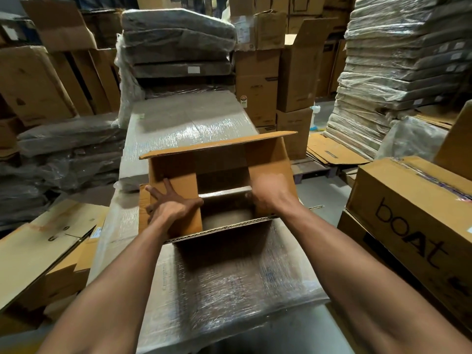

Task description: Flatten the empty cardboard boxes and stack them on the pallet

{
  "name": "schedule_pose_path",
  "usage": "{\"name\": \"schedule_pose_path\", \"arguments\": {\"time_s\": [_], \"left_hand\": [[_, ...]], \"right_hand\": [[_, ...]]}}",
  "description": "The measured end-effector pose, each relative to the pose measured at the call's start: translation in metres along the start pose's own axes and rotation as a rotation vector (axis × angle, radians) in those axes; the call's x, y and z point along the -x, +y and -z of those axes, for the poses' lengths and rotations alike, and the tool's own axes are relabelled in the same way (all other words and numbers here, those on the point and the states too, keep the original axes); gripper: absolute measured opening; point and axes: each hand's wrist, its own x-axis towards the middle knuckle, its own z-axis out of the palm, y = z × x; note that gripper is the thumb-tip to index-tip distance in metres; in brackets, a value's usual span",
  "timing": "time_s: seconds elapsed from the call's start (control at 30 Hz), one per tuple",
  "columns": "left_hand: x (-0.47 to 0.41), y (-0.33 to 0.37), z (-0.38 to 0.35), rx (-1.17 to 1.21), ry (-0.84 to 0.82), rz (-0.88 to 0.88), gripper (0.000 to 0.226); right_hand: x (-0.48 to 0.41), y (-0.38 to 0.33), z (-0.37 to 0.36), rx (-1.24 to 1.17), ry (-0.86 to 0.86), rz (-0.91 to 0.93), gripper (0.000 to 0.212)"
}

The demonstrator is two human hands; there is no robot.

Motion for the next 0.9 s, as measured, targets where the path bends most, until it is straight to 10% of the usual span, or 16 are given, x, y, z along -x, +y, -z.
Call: {"name": "schedule_pose_path", "arguments": {"time_s": [0.27,0.47,0.9], "left_hand": [[0.000,0.000,0.001,0.019,-0.006,-0.010,0.129],[-0.004,-0.004,0.005,0.068,-0.025,-0.007,0.130],[0.006,0.000,0.017,0.137,-0.109,-0.030,0.113]], "right_hand": [[-0.012,-0.002,-0.014,0.098,-0.220,0.009,0.053],[-0.001,0.008,-0.005,0.075,-0.117,0.099,0.040],[0.033,0.096,-0.006,-0.189,0.185,-0.307,0.052]]}}
